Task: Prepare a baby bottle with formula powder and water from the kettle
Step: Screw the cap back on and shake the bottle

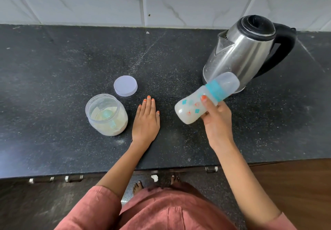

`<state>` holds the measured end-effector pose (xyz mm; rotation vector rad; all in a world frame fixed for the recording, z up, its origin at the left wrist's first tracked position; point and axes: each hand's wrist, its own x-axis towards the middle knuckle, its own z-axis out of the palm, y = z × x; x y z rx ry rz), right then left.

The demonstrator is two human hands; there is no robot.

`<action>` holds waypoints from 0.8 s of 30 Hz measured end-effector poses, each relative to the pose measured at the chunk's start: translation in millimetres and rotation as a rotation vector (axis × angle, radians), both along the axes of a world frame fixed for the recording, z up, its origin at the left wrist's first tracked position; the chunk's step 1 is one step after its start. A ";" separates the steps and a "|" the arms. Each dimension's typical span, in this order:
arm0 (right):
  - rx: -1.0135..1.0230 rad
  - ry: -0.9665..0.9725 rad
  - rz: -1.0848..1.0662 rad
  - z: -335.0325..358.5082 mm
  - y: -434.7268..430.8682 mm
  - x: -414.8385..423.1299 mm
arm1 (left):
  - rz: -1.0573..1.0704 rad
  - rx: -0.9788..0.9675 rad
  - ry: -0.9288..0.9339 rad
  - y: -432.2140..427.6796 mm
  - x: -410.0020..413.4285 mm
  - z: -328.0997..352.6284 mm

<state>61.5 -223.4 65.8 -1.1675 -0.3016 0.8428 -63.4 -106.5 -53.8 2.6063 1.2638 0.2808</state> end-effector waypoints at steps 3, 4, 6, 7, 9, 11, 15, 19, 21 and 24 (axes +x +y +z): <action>-0.093 -0.158 0.127 -6.5 -5.1 -9.9 | 0.001 -0.007 -0.009 0.7 0.7 -1.5; -0.131 -0.203 0.216 -10.3 -9.1 -14.3 | 0.002 -0.004 -0.007 0.8 0.9 -1.5; -0.146 -0.231 0.325 -14.5 -14.5 -16.8 | 0.002 -0.005 0.009 0.6 0.7 -2.8; -0.131 -0.217 0.304 -14.5 -14.2 -14.0 | 0.004 -0.005 0.007 0.7 0.4 -3.0; -0.048 -0.109 0.164 -11.5 -9.6 -3.5 | 0.007 -0.005 0.000 0.7 0.4 -1.3; 0.094 0.017 0.048 -9.6 -3.8 5.6 | 0.002 -0.010 0.010 0.5 0.5 -0.5; -0.012 -0.084 0.183 -17.8 -7.4 -6.9 | -0.007 -0.023 0.005 1.0 0.5 -1.1; -0.044 -0.119 0.260 -19.3 -10.8 -10.5 | -0.004 -0.033 0.017 0.8 0.3 -1.3; 0.071 -0.026 0.131 -14.9 -5.2 -1.1 | 0.007 -0.013 0.007 1.1 0.6 -0.8; 0.195 0.075 0.044 -13.9 0.1 4.4 | 0.002 -0.010 0.014 0.6 1.8 -1.5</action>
